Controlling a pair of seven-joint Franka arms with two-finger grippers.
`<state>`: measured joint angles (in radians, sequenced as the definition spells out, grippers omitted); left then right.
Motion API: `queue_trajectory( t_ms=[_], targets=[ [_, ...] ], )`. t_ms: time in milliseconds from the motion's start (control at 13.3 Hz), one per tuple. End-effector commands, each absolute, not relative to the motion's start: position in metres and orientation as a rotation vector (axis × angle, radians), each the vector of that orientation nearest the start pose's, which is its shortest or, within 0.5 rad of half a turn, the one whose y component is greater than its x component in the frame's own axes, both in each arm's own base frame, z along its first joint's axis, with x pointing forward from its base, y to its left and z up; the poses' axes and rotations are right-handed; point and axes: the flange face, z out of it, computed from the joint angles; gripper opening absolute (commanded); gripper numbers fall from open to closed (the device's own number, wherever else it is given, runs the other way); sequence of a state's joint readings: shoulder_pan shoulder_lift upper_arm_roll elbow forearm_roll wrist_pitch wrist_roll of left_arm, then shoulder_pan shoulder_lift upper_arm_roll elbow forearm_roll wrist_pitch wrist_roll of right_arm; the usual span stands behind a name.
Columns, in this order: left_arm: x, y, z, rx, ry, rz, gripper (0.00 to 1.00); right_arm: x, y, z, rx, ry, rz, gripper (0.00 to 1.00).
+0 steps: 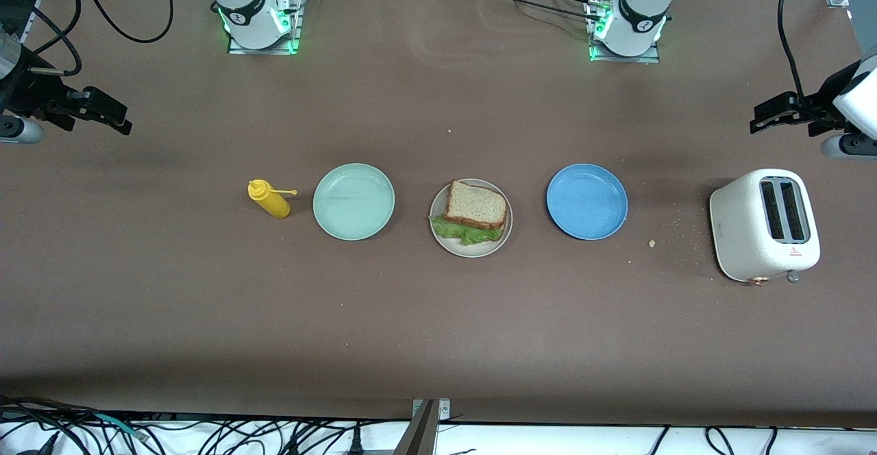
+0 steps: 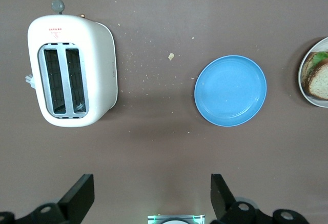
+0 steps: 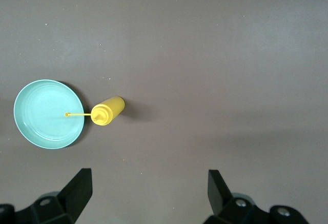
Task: Make sandwich in beige plate with both arms
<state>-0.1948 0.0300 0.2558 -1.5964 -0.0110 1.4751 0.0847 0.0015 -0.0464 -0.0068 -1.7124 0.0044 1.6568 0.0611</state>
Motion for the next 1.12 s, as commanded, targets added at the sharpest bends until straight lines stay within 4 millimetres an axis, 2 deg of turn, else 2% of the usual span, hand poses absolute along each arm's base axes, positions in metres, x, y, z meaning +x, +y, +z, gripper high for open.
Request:
queue_trajectory(
  t_ms=[0, 75, 225, 375, 1049],
  targets=[
    [0.536, 0.028, 0.617, -3.137, 0.038, 0.162, 1.0, 0.545, -0.003, 0.596, -3.115, 0.108, 0.022, 1.0],
    [0.533, 0.03, 0.624, -3.139, 0.033, 0.141, 1.0, 0.545, -0.003, 0.596, -3.115, 0.108, 0.022, 1.0],
    [0.53, 0.015, 0.632, -3.139, 0.019, 0.118, 1.0, 0.545, -0.003, 0.596, -3.115, 0.106, 0.022, 1.0],
    [0.531, 0.005, 0.646, -3.152, -0.09, 0.073, 1.0, 0.545, -0.003, 0.596, -3.115, 0.105, 0.022, 1.0],
    [0.545, 0.0, 0.613, -3.156, -0.069, 0.165, 1.0, 0.545, -0.003, 0.595, -3.115, 0.108, 0.025, 1.0]
  ],
)
